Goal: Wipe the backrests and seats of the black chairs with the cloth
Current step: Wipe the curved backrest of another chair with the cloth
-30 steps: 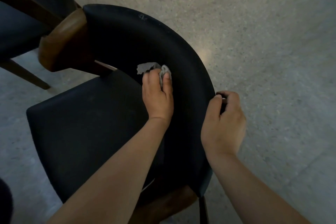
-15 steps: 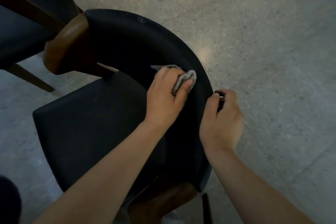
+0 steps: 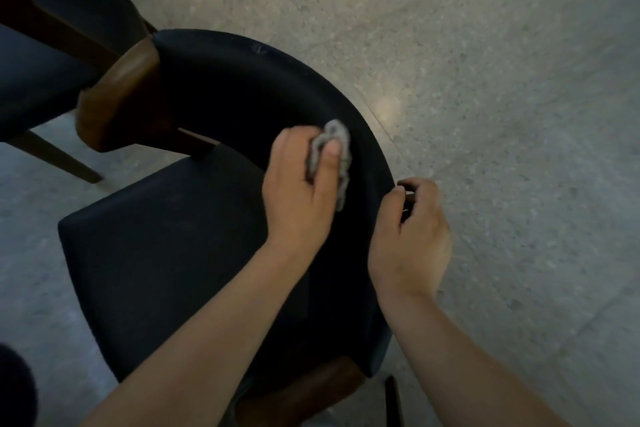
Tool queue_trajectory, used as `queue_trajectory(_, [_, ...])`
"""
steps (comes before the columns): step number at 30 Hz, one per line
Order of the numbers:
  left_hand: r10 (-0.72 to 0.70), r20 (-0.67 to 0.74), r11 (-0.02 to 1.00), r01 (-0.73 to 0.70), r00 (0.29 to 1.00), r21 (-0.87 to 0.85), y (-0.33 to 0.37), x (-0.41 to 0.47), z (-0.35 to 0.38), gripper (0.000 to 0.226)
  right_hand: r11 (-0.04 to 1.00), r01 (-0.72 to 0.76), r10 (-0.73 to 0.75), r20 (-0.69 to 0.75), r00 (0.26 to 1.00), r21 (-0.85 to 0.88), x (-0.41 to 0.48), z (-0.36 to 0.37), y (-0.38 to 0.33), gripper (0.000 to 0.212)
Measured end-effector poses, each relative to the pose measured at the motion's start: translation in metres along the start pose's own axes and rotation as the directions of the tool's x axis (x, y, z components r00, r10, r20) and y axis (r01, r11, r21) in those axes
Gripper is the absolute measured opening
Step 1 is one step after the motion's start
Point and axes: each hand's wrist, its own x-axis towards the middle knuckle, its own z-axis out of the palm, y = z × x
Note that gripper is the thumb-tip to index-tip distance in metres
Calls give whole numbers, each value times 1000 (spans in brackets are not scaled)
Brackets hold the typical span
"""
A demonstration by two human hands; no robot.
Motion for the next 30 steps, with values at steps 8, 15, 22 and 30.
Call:
queue_trajectory(8, [105, 70, 932, -123, 992, 340, 8, 40, 18, 24, 999, -33, 33, 30, 999, -8, 1, -2, 1, 23])
queue_trajectory(15, [-123, -76, 961, 138, 990, 241, -4, 41, 16, 28, 998, -60, 54, 172, 984, 29, 6, -8, -1, 27])
queue_trajectory(22, [-213, -71, 959, 223, 974, 176, -4, 25, 20, 36, 998, 32, -43, 212, 976, 55, 50, -8, -22, 19])
queue_trajectory(30, [-147, -123, 989, 144, 982, -36, 13, 35, 11, 12, 987, 145, -132, 163, 978, -67, 44, 8, -13, 21])
